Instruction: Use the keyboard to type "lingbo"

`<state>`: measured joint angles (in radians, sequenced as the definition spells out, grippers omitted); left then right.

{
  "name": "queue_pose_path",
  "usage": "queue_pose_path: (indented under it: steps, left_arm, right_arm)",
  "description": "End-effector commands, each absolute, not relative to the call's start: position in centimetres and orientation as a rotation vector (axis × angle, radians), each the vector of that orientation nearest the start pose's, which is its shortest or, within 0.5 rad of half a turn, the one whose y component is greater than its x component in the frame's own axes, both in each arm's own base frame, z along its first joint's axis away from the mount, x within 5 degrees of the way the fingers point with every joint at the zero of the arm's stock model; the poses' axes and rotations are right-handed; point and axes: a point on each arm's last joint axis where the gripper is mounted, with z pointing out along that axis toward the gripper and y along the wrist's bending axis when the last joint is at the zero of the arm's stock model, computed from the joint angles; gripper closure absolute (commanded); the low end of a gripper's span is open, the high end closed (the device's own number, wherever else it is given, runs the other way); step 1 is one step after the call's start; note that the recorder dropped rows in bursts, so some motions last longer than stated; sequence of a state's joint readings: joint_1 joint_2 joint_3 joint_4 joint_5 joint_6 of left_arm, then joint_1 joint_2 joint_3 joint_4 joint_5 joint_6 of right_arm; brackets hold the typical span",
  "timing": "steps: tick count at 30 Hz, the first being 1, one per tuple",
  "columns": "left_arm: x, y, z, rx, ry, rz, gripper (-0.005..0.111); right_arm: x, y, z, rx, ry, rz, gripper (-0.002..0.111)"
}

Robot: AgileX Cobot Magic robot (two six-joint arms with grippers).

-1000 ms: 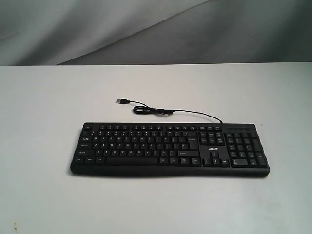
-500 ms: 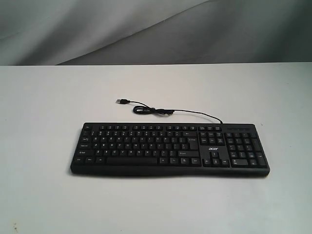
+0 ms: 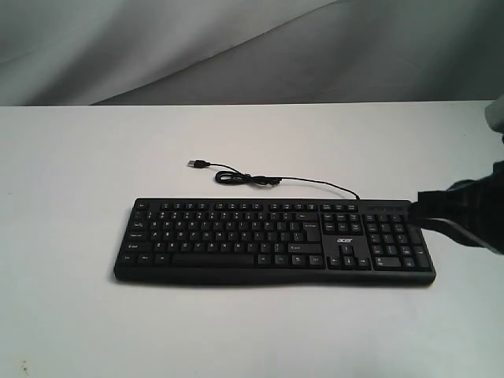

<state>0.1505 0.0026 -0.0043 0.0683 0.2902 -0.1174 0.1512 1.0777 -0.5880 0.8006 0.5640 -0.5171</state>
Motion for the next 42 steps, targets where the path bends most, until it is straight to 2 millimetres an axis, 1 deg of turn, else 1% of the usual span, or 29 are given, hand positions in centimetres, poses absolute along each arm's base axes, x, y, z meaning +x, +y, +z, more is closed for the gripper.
queue_pose_path:
  steps: [1,3,4,7,10,12,15,18,20,23,26,32,36,42]
  left_arm:
    - [5.4,1.0,18.7,-0.203,1.758,0.079,0.106]
    - [5.4,1.0,18.7,-0.203,1.758,0.079,0.106]
    - [5.4,1.0,18.7,-0.203,1.758,0.079,0.106]
    - [5.4,1.0,18.7,-0.203,1.758,0.079,0.106]
    - [5.4,1.0,18.7,-0.203,1.758,0.079,0.106]
    - [5.4,1.0,18.7,-0.203,1.758,0.079,0.106]
    - [5.4,1.0,18.7,-0.203,1.758,0.079,0.106]
    - [5.4,1.0,18.7,-0.203,1.758,0.079,0.106]
    - [5.4,1.0,18.7,-0.203,1.758,0.079,0.106]
    - [5.4,1.0,18.7,-0.203,1.758,0.079,0.106]
    - [5.4,1.0,18.7,-0.203,1.758,0.079,0.106]
    - [5.4,1.0,18.7,-0.203,1.758,0.079,0.106]
    - [5.4,1.0,18.7,-0.203,1.758,0.079,0.106]
    - [5.4,1.0,18.7,-0.203,1.758,0.079,0.106]
  right_arm:
    - [20.9,8.2,27.0,-0.258,2.322,0.662,0.108]
    - [22.2,9.5,27.4,-0.31,2.325,0.682,0.108]
    - [23.5,10.8,27.2,-0.352,2.343,0.7,0.108]
    - [25.2,13.4,26.8,-0.451,2.367,0.714,0.108]
    - [26.8,15.9,25.6,-0.517,2.431,0.693,0.108]
    - [27.9,17.6,24.4,-0.55,2.5,0.652,0.108]
    - [29.3,19.6,22.5,-0.581,2.593,0.563,0.108]
    - [30.3,21.4,21.1,-0.635,2.641,0.499,0.108]
    - [30.8,22.4,20.4,-0.649,2.65,0.49,0.108]
    - [31.7,23.2,19.4,-0.673,2.652,0.47,0.108]
    - [32.4,23.6,18.4,-0.667,2.662,0.463,0.108]
    - [33.0,23.8,17.0,-0.656,2.658,0.438,0.108]
    - [33.4,23.5,16.1,-0.605,2.69,0.435,0.108]
    - [33.5,23.5,15.8,-0.611,2.684,0.423,0.108]
